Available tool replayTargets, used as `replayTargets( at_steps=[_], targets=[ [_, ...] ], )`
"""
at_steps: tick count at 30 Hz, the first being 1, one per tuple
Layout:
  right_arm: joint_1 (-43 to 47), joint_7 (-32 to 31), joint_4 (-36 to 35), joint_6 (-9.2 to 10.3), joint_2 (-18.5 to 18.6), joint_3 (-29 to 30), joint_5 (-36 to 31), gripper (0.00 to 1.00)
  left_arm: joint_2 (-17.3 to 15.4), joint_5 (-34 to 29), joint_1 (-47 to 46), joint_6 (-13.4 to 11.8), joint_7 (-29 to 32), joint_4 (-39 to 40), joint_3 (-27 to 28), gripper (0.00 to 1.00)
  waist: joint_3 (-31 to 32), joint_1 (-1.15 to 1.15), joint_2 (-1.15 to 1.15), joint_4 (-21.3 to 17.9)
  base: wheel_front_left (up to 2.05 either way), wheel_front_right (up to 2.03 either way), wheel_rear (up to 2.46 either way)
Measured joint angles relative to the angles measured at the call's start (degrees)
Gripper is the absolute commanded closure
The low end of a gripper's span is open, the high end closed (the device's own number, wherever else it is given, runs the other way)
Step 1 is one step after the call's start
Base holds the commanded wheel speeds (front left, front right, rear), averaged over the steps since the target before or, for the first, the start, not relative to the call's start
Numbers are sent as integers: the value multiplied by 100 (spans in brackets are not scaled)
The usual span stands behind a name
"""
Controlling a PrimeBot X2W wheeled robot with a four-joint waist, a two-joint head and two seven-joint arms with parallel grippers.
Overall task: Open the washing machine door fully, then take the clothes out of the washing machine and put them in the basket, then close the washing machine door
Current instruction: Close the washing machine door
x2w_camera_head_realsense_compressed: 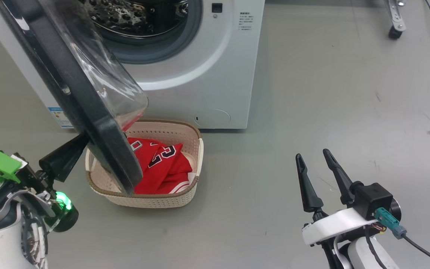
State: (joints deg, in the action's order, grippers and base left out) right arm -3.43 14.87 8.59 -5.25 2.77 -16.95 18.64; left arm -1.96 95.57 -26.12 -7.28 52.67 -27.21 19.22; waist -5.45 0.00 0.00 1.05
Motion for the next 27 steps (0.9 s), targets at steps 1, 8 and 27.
replayTargets(
  at_steps=[1,8,27],
  targets=[
    [-1,0,-7,26,0,-5,1,0,5,2,0,0,-29,4,-14,100,-10,0,0,-61,0,0,0],
    [-1,0,-64,44,0,-27,58,0,26,18,-1,0,-316,29,-26,100,-78,0,0,-501,0,0,0],
    [-2,0,-183,131,-1,-109,243,0,51,268,-370,0,-1668,-194,163,100,-311,0,0,-1623,0,0,0]
  ],
)
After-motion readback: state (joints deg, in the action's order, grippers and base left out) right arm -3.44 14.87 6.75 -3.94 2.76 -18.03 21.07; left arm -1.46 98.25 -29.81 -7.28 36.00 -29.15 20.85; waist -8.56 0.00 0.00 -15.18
